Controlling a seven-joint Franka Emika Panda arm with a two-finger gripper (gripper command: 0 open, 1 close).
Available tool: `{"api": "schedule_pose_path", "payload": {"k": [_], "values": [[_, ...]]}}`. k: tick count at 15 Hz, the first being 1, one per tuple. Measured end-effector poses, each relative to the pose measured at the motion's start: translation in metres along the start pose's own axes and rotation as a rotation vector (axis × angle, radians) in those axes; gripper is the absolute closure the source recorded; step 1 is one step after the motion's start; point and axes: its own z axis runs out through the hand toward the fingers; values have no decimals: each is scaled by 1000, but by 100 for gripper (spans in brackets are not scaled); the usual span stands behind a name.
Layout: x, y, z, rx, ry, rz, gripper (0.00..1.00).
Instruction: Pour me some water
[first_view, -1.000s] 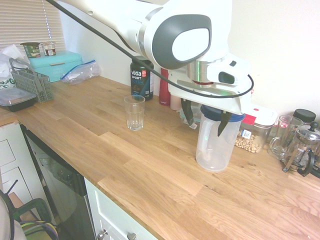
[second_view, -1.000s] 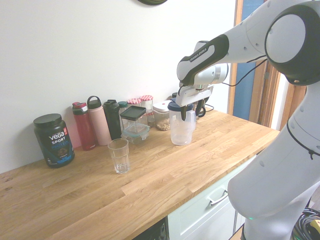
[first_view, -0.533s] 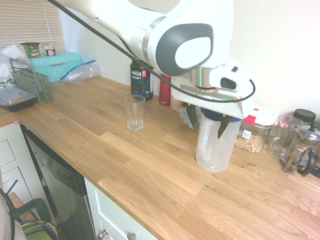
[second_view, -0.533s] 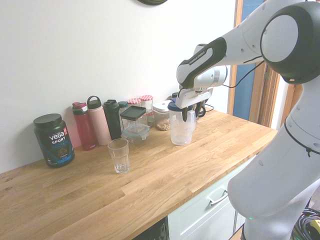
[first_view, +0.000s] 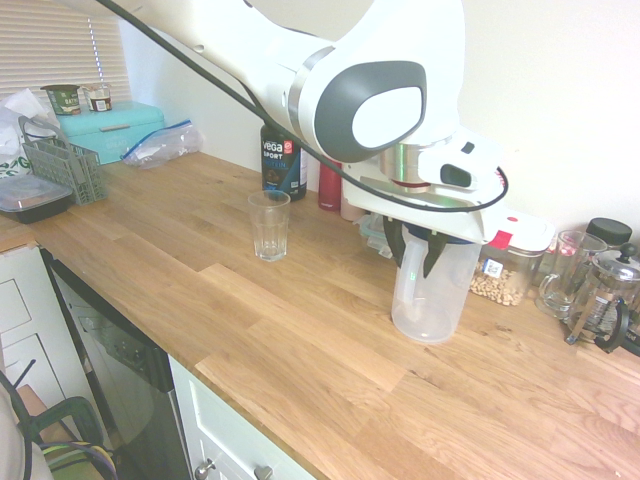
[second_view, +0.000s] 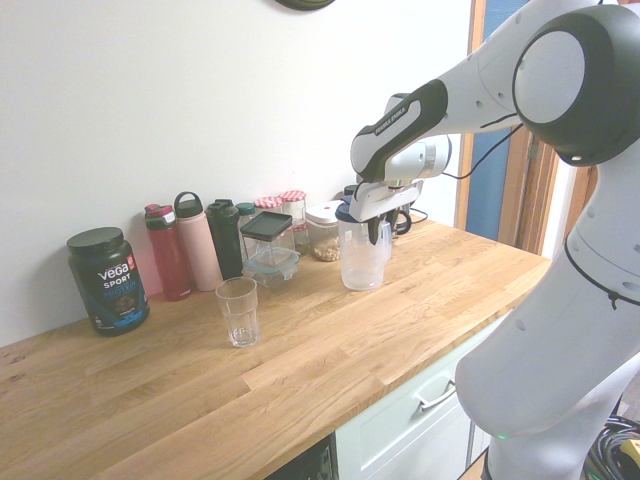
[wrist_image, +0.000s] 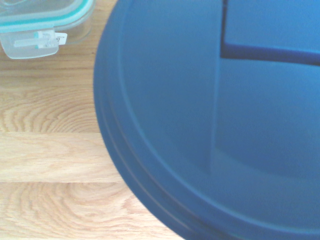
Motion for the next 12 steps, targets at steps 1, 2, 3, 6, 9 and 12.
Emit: {"api": "schedule_pose_path", "payload": {"k": [1, 2, 3, 6, 9, 12], "values": [[0, 0, -1, 0, 0, -5, 100], [1, -1, -2, 1, 1, -12, 100], [3, -1, -4, 2, 4, -17, 100], [11, -5, -19, -5, -10, -43, 100], [30, -7, -61, -19, -64, -158, 100], [45, -7, -104, -18, -70, -342, 100]]}}
